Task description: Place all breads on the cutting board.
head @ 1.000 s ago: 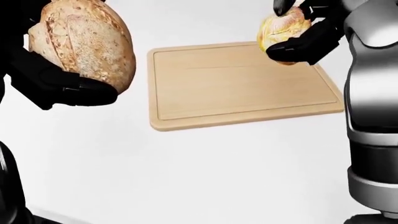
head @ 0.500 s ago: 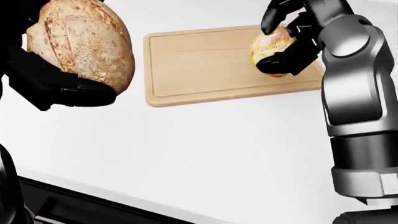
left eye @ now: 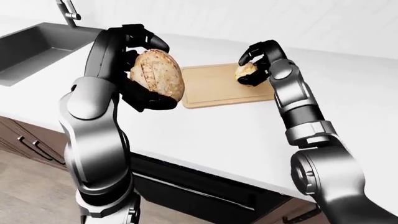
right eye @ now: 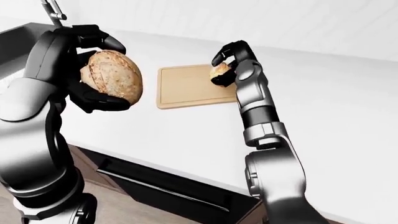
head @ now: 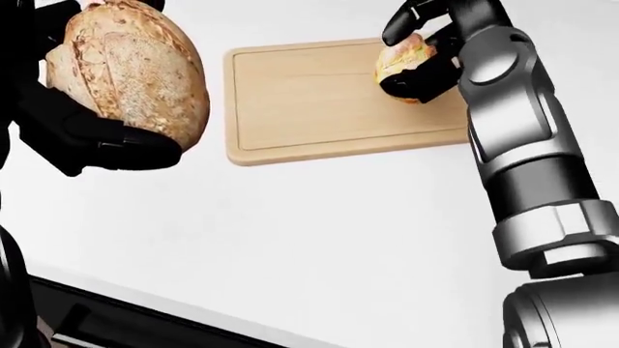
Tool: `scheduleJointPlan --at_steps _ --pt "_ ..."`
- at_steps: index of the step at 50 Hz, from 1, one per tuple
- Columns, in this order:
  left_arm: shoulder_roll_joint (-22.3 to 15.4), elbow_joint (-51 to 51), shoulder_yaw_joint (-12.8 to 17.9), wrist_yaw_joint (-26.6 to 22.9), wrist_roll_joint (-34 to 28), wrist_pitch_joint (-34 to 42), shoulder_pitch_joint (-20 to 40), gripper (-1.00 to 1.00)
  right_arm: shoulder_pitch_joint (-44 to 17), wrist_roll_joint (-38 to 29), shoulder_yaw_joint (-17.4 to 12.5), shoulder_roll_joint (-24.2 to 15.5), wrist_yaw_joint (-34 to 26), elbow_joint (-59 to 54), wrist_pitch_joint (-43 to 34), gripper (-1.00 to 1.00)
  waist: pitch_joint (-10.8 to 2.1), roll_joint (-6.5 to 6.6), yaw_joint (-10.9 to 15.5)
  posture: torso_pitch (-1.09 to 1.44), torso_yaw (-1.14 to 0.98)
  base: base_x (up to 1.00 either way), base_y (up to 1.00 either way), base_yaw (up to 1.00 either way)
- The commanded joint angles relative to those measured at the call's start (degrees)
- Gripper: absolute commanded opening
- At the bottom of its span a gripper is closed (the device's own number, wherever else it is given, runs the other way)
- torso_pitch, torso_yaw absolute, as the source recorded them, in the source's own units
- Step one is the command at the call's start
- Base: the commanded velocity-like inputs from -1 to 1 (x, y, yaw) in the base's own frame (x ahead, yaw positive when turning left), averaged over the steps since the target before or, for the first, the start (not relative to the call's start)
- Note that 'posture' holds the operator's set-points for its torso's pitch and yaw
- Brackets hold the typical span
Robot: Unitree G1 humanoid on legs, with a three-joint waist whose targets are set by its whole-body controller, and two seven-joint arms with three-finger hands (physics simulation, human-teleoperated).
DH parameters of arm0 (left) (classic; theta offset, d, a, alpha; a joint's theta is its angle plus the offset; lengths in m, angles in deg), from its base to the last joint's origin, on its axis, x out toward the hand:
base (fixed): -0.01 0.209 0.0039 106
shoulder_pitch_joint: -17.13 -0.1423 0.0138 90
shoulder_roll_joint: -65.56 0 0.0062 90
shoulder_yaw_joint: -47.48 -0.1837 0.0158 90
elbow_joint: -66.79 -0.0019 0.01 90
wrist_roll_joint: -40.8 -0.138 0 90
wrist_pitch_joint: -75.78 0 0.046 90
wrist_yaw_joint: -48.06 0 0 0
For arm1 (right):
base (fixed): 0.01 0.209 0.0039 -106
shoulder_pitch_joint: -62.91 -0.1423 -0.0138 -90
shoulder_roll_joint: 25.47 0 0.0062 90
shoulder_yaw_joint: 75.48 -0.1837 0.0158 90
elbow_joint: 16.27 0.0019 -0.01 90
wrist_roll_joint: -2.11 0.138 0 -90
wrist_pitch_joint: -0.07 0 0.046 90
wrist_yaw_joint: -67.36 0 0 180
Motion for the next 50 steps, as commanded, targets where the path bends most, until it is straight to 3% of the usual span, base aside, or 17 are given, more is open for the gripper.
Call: scheduleJointPlan --at_steps 1,4,9,12,14,19,24,28,32,36,40,50 --pt "-0.5 1.4 0.3 0.5 -0.4 -1.2 1.8 -1.0 -2.2 -0.5 -0.4 -0.8 0.5 2.8 1.1 -0.44 -1.91 0.03 0.0 0.0 0.0 0.0 0.0 0.0" --pt "-0.5 1.3 0.2 0.6 -0.4 -1.2 1.9 -1.0 -1.1 -0.9 -0.3 -1.0 -0.7 3.5 1.1 -0.29 -1.93 -0.03 0.0 0.0 0.0 0.0 0.0 0.0" --pt "-0.6 1.1 0.0 0.4 -0.6 -0.8 2.5 -1.0 0.3 -1.6 -0.2 -1.3 -2.9 5.5 0.4 0.17 -1.94 -0.1 0.1 0.0 0.0 0.0 0.0 0.0" --pt "-0.5 0.6 0.0 0.4 -0.6 -1.1 2.9 -1.0 1.6 -2.8 0.2 -1.4 -5.3 8.0 -1.0 0.87 -1.88 -0.17 0.1 0.0 0.0 0.0 0.0 0.0" --pt "-0.4 0.3 0.0 0.5 -0.6 -1.3 3.1 -1.0 2.4 -3.7 0.4 -1.4 -6.8 8.8 -1.4 1.0 -1.84 -0.19 0.1 0.0 0.0 0.0 0.0 0.0" --pt "0.1 -0.2 -0.4 0.7 -0.8 -1.3 3.6 -1.0 3.3 -5.3 -0.1 -2.3 -10.7 14.6 -3.9 1.0 -1.79 -0.28 0.1 0.0 0.0 0.0 0.0 0.0" --pt "3.7 -7.5 -1.9 4.0 -0.1 -3.7 8.8 -1.0 8.3 -6.6 -2.0 -4.5 -20.2 32.7 -12.1 1.0 -1.37 -0.8 0.5 0.0 0.0 0.0 0.0 0.0" --pt "7.9 -20.2 -2.3 9.8 2.4 -10.5 13.6 -1.0 11.2 -6.2 -3.3 -5.0 -22.2 39.9 -14.2 1.0 -1.18 -1.37 0.7 0.0 0.0 0.0 0.0 0.0" --pt "9.3 -33.8 -1.0 15.3 6.0 -16.3 20.0 -1.0 12.3 -6.3 -3.6 -5.5 -24.2 45.2 -16.6 1.0 -1.43 -1.87 0.7 0.0 0.0 0.0 0.0 0.0" --pt "11.0 -43.8 -1.9 20.6 9.1 -22.9 21.4 -1.0 12.7 -6.4 -3.6 -5.3 -25.0 47.4 -17.5 1.0 -1.43 -1.94 0.6 0.0 0.0 0.0 0.0 0.0" --pt "11.7 -55.8 -1.2 25.4 12.5 -30.5 24.0 -1.0 13.4 -6.4 -2.9 -4.3 -25.1 48.5 -17.4 1.0 -1.63 -1.91 0.6 0.0 0.0 0.0 0.0 0.0" --pt "11.0 -79.1 -1.1 30.5 15.6 -43.7 29.7 -1.0 12.7 -6.9 -2.5 -3.7 -26.4 50.8 -18.8 1.0 -1.93 -1.86 0.4 0.0 0.0 0.0 0.0 0.0"
